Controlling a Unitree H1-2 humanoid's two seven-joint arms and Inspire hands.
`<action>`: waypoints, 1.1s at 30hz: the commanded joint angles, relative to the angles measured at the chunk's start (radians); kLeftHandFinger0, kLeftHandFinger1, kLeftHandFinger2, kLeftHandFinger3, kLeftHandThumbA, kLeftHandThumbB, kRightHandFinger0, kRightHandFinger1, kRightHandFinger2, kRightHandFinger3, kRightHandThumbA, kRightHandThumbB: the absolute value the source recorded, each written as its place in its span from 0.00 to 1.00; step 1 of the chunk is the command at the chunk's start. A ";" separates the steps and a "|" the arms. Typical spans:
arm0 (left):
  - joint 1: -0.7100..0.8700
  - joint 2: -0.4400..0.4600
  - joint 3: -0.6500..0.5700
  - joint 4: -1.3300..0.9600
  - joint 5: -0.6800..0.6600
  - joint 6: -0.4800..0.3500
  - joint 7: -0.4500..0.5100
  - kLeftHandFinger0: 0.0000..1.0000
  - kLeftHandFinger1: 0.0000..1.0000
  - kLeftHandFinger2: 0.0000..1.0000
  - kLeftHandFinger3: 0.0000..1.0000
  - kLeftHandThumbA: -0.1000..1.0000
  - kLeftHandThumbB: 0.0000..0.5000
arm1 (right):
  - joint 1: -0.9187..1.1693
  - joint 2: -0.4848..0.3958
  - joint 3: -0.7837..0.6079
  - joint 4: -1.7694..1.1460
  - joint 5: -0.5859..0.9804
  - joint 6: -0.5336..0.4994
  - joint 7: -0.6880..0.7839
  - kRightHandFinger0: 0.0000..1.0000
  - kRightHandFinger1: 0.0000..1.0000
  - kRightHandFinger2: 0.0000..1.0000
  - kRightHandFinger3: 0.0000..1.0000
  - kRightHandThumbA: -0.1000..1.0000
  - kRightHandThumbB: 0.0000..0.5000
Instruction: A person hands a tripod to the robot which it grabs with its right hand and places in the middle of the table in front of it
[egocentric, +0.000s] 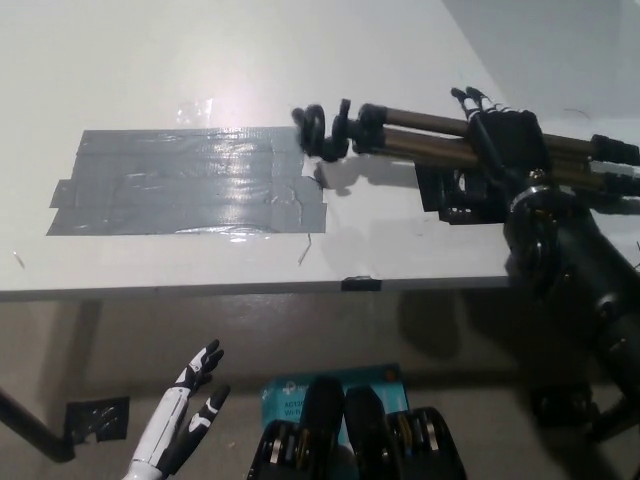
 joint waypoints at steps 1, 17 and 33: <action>-0.013 0.016 0.000 -0.004 0.003 -0.031 -0.001 1.00 1.00 1.00 1.00 0.93 0.46 | -0.061 -0.077 -0.048 -0.155 0.106 0.003 0.253 1.00 1.00 1.00 1.00 0.73 0.98; -0.037 0.015 0.001 0.006 -0.013 -0.028 -0.010 1.00 1.00 1.00 1.00 0.88 0.44 | -0.192 -0.200 -0.421 -0.614 0.993 0.251 0.968 1.00 1.00 1.00 1.00 0.68 1.00; -0.077 0.021 0.003 0.000 -0.010 -0.010 -0.016 1.00 1.00 1.00 1.00 0.88 0.45 | 0.065 -0.170 -0.573 -1.316 1.155 0.257 0.669 1.00 1.00 1.00 1.00 0.77 1.00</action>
